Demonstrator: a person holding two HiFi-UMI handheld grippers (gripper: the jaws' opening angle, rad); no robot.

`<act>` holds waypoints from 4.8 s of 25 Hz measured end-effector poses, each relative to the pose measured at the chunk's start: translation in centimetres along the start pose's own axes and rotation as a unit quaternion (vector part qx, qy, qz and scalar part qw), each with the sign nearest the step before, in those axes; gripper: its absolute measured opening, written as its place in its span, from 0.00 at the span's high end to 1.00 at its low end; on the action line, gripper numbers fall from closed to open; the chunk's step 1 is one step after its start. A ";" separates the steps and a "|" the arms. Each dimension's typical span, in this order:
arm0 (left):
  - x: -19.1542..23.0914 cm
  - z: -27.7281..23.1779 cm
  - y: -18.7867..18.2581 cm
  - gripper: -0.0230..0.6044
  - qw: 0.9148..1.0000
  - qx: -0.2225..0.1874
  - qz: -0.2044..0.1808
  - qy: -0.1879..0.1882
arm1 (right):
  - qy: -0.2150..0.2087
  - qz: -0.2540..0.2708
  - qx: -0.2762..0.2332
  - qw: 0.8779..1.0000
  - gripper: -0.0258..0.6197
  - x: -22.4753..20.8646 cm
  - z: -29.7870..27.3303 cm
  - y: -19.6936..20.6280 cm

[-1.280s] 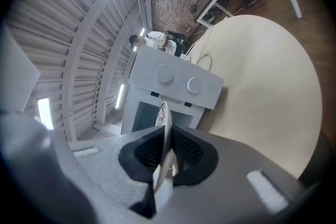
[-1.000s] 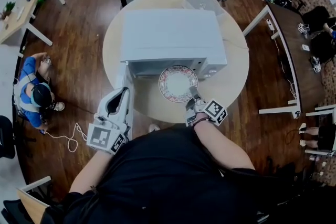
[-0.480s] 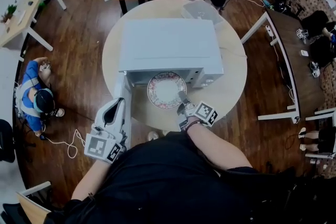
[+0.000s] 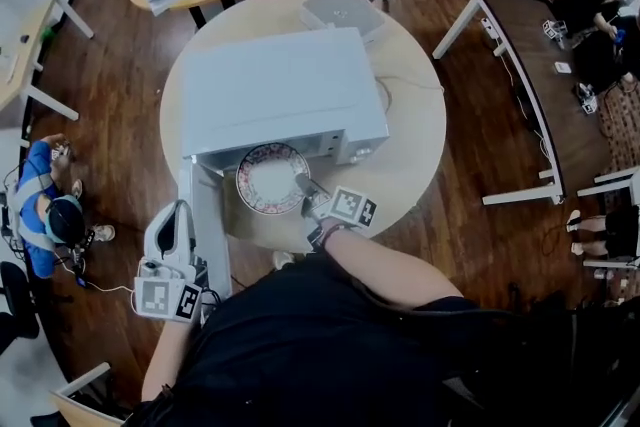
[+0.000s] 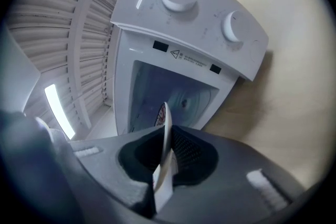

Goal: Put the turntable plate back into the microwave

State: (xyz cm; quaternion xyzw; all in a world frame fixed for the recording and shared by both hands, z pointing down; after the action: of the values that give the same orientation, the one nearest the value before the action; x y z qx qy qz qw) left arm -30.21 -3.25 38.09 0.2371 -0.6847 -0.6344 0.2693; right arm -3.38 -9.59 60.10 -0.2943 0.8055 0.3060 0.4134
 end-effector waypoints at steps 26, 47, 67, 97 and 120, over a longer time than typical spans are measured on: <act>0.2 -2.6 -0.2 0.96 1.000 0.022 -0.017 -0.002 | 0.004 -0.012 0.001 1.000 0.93 -0.1 -3.3 -2.3; 0.4 -2.5 0.0 0.96 1.000 0.025 -0.018 -0.005 | 0.005 -0.013 -0.012 1.000 0.93 0.5 -5.8 -3.1; 1.3 -2.1 0.1 0.96 0.999 0.028 -0.015 -0.024 | 0.017 -0.008 -0.020 1.000 0.93 0.6 -7.6 -3.6; 1.8 -2.8 0.8 0.96 0.999 0.022 0.000 -0.036 | 0.038 -0.008 -0.048 0.998 0.93 1.0 -9.1 -5.3; 2.3 -2.9 1.1 0.96 0.999 0.029 0.013 -0.027 | 0.049 -0.029 -0.078 0.995 0.93 1.4 -10.9 -5.8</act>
State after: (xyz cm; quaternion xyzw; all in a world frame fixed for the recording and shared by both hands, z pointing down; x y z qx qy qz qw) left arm -30.00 -6.84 39.53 0.2183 -0.7128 -0.6170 0.2519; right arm -5.11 -21.63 62.63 -0.3632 0.7898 0.3412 0.3576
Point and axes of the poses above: the fingertips, and each gripper's own axes: z backward along the fingers, x to its left, y out of its underside, the point moved 5 cm from there along z, backward along the fingers, and after that the axes turned 14 degrees about y, right-handed, at the moved point
